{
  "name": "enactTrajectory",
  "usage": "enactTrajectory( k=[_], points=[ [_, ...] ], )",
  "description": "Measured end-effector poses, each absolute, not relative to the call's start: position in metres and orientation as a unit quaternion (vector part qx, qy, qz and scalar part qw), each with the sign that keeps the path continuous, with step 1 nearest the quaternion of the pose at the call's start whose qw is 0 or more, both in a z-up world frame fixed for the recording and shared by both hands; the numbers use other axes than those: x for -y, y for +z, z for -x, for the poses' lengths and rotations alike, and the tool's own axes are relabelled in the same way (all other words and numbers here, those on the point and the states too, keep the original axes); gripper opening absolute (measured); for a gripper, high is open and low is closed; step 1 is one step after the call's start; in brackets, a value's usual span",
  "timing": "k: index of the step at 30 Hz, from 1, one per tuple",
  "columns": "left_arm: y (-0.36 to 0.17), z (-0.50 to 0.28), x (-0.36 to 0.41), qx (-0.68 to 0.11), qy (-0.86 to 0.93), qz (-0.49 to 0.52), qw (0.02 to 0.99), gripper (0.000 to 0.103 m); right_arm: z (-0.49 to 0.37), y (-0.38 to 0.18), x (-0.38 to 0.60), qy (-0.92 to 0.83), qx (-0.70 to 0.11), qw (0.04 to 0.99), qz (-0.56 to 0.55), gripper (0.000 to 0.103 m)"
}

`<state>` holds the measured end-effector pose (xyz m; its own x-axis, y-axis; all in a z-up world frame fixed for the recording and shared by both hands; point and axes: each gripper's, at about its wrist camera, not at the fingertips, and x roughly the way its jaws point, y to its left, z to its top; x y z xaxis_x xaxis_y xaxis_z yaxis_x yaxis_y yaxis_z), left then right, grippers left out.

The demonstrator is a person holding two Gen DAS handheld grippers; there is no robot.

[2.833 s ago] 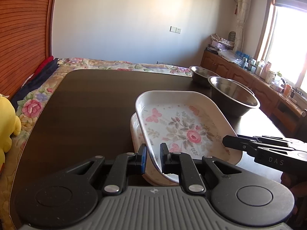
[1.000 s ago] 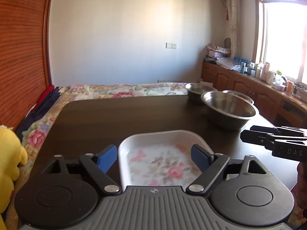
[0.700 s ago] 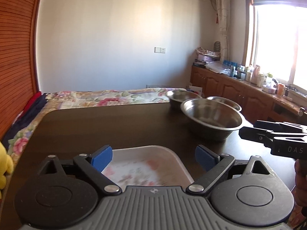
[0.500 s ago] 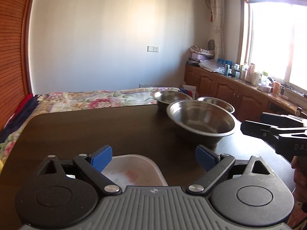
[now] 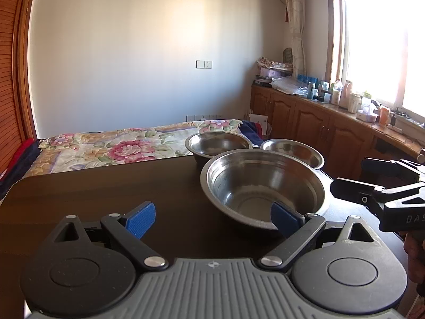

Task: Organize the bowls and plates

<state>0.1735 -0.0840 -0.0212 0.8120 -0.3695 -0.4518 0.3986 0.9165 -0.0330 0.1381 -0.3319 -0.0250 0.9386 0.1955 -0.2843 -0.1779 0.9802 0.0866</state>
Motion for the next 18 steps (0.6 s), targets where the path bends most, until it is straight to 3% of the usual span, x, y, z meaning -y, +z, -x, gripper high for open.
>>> enactTrajectory(
  k=[8, 14, 18],
  points=[
    [-0.025, -0.196, 0.097, -0.244, -0.206, -0.027, 0.947, 0.093, -0.169, -0.035, 0.342, 0.118, -0.169, 0.978, -0.044, 0.100],
    [-0.028, -0.211, 0.104, -0.264, -0.214, -0.016, 0.940, 0.069, -0.181, -0.044, 0.344, 0.135, -0.197, 0.969, -0.061, 0.066],
    [-0.033, -0.219, 0.109, -0.275, -0.215, -0.014, 0.937, 0.055, -0.185, -0.048, 0.349, 0.135, -0.207, 0.966, -0.076, 0.059]
  ],
)
